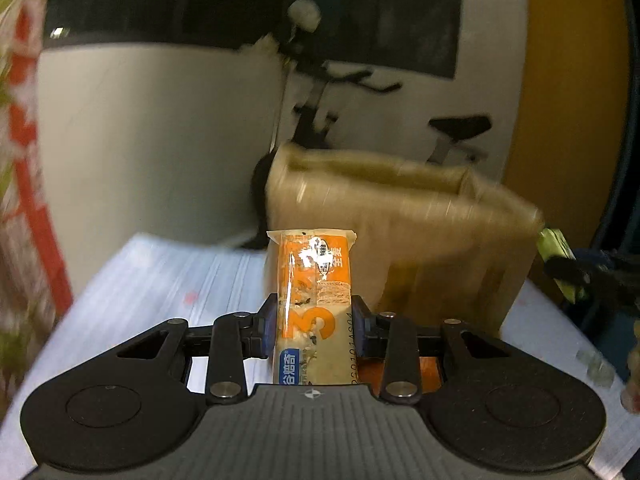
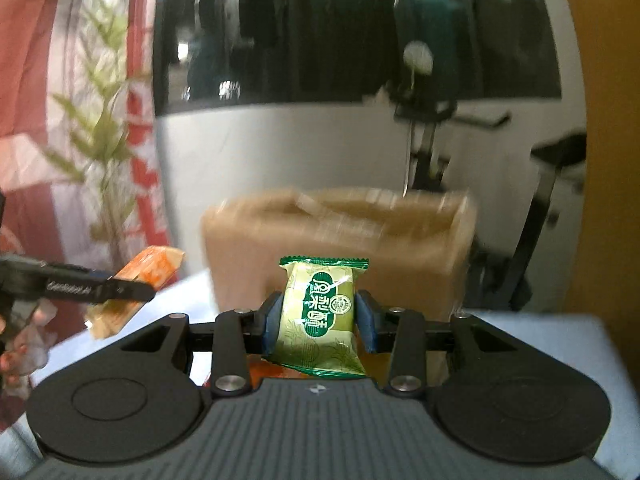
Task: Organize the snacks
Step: 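Carry the orange bar and small green packet over the box and open both tools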
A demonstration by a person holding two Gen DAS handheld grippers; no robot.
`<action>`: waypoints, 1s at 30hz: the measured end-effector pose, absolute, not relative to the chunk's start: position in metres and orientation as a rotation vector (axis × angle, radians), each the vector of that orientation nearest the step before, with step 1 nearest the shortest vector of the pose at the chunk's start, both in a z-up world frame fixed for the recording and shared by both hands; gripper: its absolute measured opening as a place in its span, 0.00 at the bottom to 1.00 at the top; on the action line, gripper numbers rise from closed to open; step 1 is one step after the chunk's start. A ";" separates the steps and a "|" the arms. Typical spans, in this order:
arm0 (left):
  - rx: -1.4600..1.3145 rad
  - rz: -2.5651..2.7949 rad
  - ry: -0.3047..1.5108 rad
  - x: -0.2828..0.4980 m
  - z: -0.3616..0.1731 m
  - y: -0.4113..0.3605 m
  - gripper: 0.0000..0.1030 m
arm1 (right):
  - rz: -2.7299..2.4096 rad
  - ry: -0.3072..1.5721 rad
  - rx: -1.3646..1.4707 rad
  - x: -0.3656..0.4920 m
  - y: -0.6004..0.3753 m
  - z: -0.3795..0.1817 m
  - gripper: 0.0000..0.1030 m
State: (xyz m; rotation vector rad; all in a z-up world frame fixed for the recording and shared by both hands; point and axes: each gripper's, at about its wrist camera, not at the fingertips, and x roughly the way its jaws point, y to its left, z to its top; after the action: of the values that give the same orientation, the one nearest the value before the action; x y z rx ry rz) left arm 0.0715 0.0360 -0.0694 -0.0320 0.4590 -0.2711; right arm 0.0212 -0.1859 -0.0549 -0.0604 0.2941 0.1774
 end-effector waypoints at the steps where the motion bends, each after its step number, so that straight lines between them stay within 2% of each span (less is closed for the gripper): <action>1: -0.034 -0.283 0.444 0.076 -0.061 0.032 0.37 | 0.165 0.274 -0.067 0.029 -0.188 -0.045 0.40; 9: -0.008 -0.327 0.352 0.135 -0.001 -0.002 0.37 | 0.073 0.285 -0.120 0.107 -0.194 -0.016 0.40; 16: 0.024 -0.314 0.392 0.180 -0.005 -0.041 0.37 | 0.015 0.373 -0.137 0.136 -0.201 -0.030 0.40; 18: 0.042 -0.298 0.385 0.184 -0.010 -0.047 0.39 | -0.001 0.393 -0.130 0.139 -0.202 -0.035 0.41; 20: 0.052 -0.295 0.379 0.186 -0.012 -0.049 0.58 | -0.007 0.395 -0.111 0.138 -0.204 -0.037 0.42; 21: 0.052 -0.295 0.375 0.186 -0.013 -0.051 0.61 | -0.007 0.389 -0.106 0.135 -0.206 -0.037 0.45; 30: 0.052 -0.384 0.414 0.159 -0.021 -0.021 0.63 | 0.032 0.321 -0.020 0.092 -0.211 -0.028 0.47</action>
State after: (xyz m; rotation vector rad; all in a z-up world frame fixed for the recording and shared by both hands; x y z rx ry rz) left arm 0.1586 -0.0208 -0.0209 0.0515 0.4141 -0.3839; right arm 0.0920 -0.2112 -0.0284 -0.0203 0.3205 0.0315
